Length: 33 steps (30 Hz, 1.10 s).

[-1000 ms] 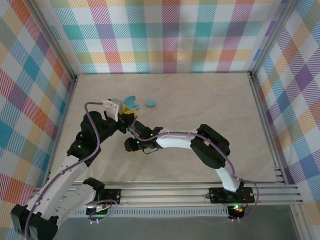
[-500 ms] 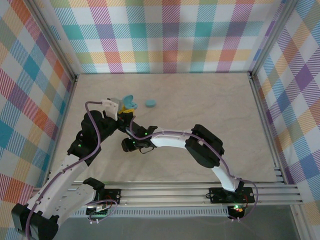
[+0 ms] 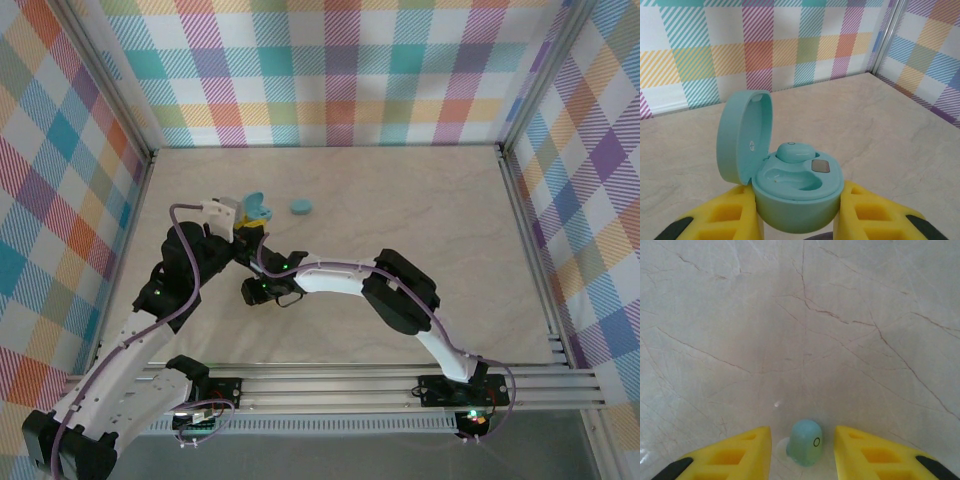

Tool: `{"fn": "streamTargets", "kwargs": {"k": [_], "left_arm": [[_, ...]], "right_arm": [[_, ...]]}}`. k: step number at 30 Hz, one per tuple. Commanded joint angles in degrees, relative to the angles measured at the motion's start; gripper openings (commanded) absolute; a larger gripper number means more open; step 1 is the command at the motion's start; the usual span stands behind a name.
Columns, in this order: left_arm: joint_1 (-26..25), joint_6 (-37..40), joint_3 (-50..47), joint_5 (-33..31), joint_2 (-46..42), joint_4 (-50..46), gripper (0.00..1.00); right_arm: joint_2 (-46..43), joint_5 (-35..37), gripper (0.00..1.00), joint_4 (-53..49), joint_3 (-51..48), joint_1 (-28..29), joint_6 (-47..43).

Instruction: Insert the wireless bluetooth earbuds into the charging case

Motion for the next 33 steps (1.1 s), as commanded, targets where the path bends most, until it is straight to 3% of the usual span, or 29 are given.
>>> {"fn": "streamTargets", "kwargs": {"k": [1,22,33], "left_arm": [[-0.7,0.0,0.6,5.2,-1.7,2.8,0.0],[-0.6,-0.1,-0.2,5.3,-3.1,1.7,0.0],[-0.6,-0.1,-2.6,8.3,-3.9,4.4,0.0]], "right_arm": [[2.3,-0.7,0.38,-4.5,1.4,0.6,-1.7],[-6.8,3.3,0.2,-5.0,-6.3,0.1,-2.7],[-20.3,4.6,0.19,-4.0,-20.0,-6.1,-0.9]]}}
